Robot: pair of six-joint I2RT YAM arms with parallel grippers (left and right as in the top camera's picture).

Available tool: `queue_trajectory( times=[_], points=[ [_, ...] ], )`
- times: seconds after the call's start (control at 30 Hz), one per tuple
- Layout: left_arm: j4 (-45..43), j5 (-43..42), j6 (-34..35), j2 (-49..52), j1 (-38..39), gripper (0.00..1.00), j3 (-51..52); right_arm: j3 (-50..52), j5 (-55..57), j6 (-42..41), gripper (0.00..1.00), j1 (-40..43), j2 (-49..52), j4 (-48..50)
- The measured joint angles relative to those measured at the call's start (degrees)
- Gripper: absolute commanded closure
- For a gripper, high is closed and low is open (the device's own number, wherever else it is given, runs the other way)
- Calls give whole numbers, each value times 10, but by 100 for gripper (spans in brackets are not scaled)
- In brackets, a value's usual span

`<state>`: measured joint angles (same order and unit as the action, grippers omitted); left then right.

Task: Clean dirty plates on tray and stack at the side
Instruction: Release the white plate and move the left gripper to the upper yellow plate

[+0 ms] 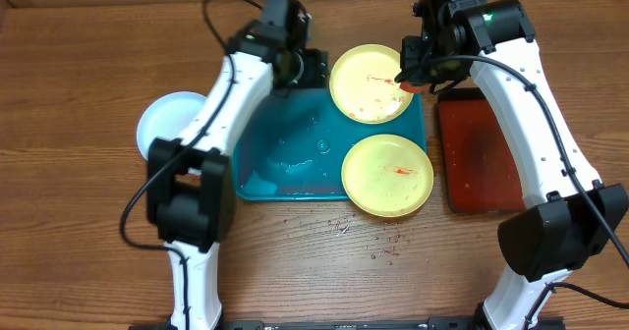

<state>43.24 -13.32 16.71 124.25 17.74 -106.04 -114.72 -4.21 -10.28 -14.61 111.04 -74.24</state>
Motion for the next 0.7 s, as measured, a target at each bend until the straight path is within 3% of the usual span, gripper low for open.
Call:
queue_trajectory(
  times=[0.23, 0.43, 0.6, 0.7],
  points=[
    [-50, 0, 16, 80, 33, 37, 0, 0, 0, 0, 96, 0, 0, -4],
    [-81, 2, 27, 85, 48, 48, 0, 0, 0, 0, 96, 0, 0, -12],
    [-80, 22, 40, 85, 52, 49, 0, 0, 0, 0, 96, 0, 0, -14],
    [-80, 31, 46, 87, 52, 55, 0, 0, 0, 0, 96, 0, 0, -14]
  ],
)
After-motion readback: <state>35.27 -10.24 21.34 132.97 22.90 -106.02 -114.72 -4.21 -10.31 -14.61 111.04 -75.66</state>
